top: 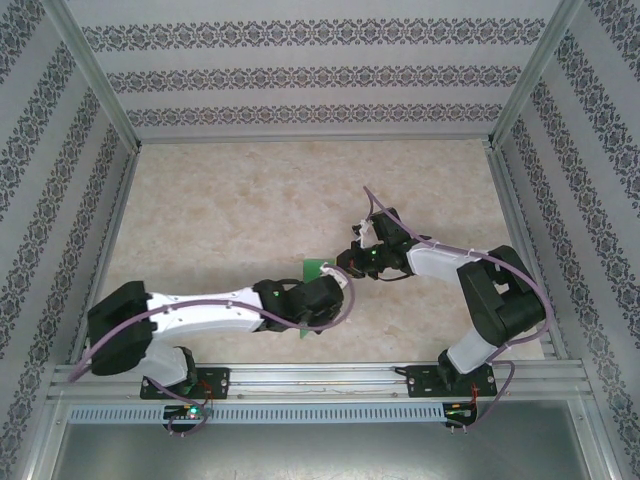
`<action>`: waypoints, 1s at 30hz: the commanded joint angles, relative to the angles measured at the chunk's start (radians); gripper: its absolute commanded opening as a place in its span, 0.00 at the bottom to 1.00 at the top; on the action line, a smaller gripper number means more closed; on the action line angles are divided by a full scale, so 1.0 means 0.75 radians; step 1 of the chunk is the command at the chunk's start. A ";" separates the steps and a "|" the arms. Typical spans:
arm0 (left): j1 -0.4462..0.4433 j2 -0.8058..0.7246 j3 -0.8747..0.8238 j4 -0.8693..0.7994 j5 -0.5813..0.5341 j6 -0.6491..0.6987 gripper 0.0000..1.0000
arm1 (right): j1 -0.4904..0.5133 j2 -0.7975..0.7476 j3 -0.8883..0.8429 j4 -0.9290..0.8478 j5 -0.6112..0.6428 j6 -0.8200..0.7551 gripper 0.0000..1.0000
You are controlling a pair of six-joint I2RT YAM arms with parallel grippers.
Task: Fold a paper plane with a square sheet of paper (fold left side to right side)
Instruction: Fold the wing for the fifth time at the center of the table.
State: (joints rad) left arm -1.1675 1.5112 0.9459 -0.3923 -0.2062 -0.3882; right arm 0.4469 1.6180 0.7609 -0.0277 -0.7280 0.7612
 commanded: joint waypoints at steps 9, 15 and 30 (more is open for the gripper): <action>-0.063 0.352 0.249 -0.318 -0.281 0.009 0.48 | -0.023 0.047 0.037 -0.023 0.018 0.017 0.00; -0.063 0.435 0.280 -0.361 -0.316 -0.013 0.48 | -0.027 0.049 0.035 -0.026 0.022 0.017 0.00; -0.061 0.427 0.233 -0.312 -0.337 -0.037 0.14 | -0.044 0.057 0.027 -0.059 0.065 -0.019 0.00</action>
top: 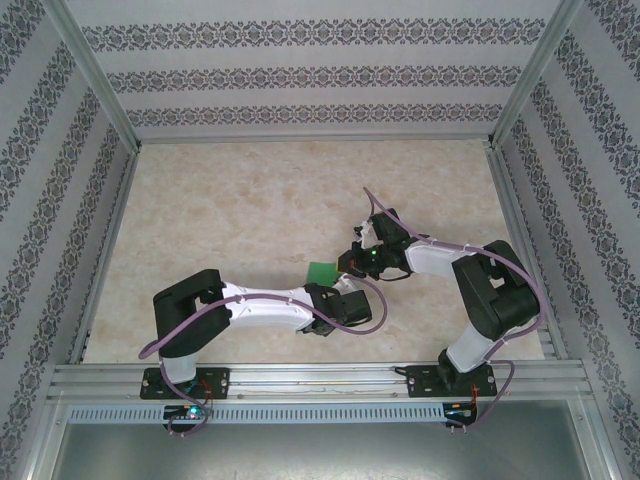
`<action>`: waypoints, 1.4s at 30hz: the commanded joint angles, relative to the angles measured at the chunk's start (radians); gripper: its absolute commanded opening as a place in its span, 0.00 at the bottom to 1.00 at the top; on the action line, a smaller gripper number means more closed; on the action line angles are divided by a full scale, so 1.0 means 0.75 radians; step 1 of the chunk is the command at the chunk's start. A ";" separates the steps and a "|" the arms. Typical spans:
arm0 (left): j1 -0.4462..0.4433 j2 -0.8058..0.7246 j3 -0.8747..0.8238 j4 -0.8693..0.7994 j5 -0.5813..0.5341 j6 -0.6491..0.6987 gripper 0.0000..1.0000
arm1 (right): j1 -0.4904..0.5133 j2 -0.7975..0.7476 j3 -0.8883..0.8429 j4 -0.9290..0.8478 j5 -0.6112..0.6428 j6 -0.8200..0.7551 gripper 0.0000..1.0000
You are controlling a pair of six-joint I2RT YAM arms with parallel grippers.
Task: Fold a paper plane with a square sheet of paper (fold left side to right side)
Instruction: Fold the wing for the fifth time at the center of the table.
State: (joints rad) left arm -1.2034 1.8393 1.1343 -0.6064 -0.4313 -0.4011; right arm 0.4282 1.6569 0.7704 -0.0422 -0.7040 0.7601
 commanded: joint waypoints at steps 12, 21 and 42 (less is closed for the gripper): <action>0.036 -0.100 -0.090 0.136 0.128 -0.016 0.04 | -0.245 -0.300 -0.123 -0.243 0.191 -0.224 0.35; 0.169 -0.205 -0.186 0.345 0.494 -0.029 0.01 | -0.379 -0.540 -0.236 -0.304 0.206 -0.375 0.43; 0.492 -0.252 -0.452 0.909 1.149 -0.328 0.02 | -0.335 -0.481 -0.361 -0.009 -0.047 -0.293 0.48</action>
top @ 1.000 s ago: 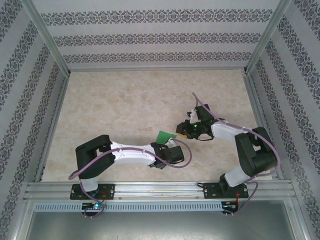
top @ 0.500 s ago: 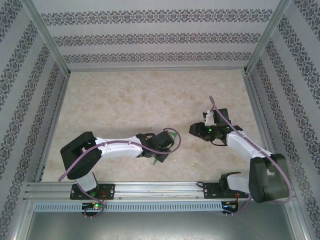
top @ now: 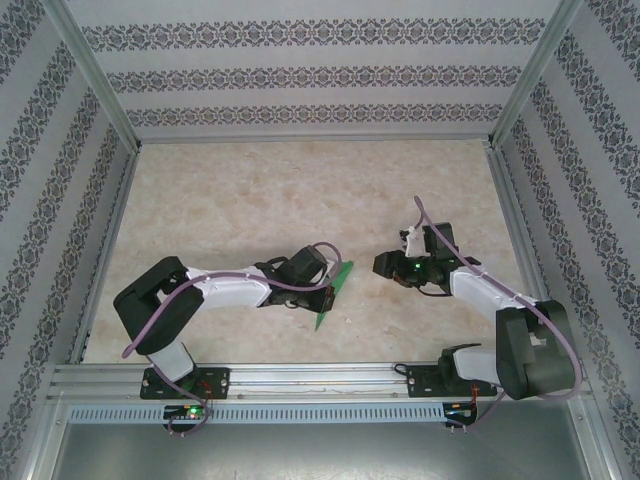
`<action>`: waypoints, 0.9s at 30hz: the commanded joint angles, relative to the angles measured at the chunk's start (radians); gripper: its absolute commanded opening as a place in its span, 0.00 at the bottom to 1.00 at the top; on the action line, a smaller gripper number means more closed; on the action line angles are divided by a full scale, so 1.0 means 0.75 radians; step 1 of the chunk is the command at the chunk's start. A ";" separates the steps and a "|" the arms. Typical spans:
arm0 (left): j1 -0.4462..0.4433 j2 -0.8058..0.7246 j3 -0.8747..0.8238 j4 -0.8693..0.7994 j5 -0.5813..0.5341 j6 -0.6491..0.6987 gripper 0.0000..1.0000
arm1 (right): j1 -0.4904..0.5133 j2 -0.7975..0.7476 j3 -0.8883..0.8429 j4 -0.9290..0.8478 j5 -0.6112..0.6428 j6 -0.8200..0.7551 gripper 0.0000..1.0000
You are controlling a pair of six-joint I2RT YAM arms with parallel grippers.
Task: Fold a paper plane with a square sheet of paper (fold left side to right side)
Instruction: Fold the wing for the fifth time at the center of the table.
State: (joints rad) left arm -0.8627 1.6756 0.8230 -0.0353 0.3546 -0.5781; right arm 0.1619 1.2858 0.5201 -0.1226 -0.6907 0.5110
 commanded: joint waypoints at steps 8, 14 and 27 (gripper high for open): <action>0.112 -0.024 -0.148 0.421 0.231 -0.240 0.02 | 0.127 0.062 -0.071 0.311 -0.017 0.210 0.49; 0.148 0.001 -0.221 0.617 0.304 -0.335 0.02 | 0.219 0.067 -0.072 0.403 0.086 0.313 0.50; 0.166 0.092 -0.261 0.804 0.335 -0.447 0.02 | 0.317 0.157 -0.077 0.553 0.199 0.447 0.52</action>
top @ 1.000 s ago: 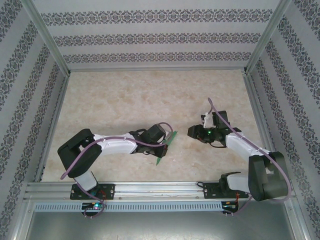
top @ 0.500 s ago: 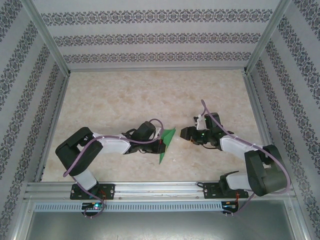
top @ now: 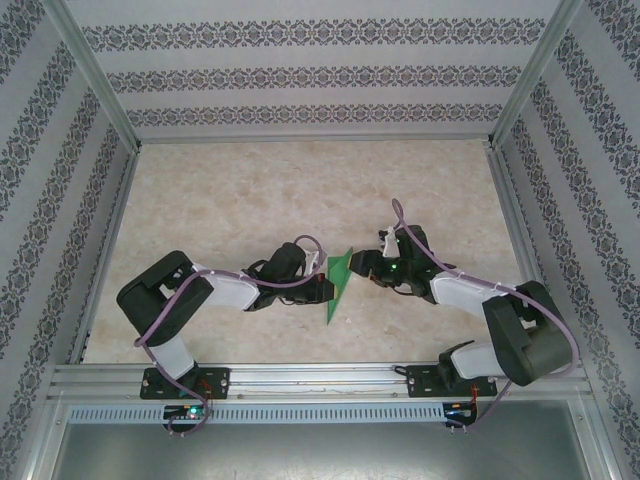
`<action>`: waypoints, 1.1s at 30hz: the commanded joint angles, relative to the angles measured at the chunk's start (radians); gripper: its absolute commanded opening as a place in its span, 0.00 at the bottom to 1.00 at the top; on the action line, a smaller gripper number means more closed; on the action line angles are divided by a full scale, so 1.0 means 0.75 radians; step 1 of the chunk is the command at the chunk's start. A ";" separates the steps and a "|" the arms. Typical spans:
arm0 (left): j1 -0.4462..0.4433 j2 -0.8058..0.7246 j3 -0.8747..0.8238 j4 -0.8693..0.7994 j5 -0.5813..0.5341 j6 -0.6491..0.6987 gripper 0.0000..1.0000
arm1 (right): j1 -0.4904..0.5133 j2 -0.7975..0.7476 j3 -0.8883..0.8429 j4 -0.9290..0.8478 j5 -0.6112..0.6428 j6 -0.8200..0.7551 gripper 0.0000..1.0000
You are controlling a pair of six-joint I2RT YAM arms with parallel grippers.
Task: Fold a paper plane with a square sheet of paper (fold left side to right side)
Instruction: Fold the wing for the fifth time at the center of the table.
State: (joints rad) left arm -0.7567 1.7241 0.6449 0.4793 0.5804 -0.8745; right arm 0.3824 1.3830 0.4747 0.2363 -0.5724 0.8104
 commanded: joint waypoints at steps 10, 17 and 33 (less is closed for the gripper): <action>0.029 0.062 -0.024 0.171 0.057 -0.085 0.02 | 0.068 0.106 -0.014 0.157 0.066 0.075 0.50; 0.029 0.104 -0.020 0.220 0.077 -0.110 0.02 | 0.079 0.151 -0.017 0.198 0.076 0.087 0.49; 0.029 0.139 -0.009 0.247 0.087 -0.125 0.03 | 0.108 0.228 -0.015 0.265 0.066 0.110 0.47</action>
State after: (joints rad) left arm -0.7444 1.8076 0.6323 0.6216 0.6289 -0.9520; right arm 0.4534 1.5364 0.4690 0.3969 -0.5236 0.8848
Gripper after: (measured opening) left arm 0.043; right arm 0.472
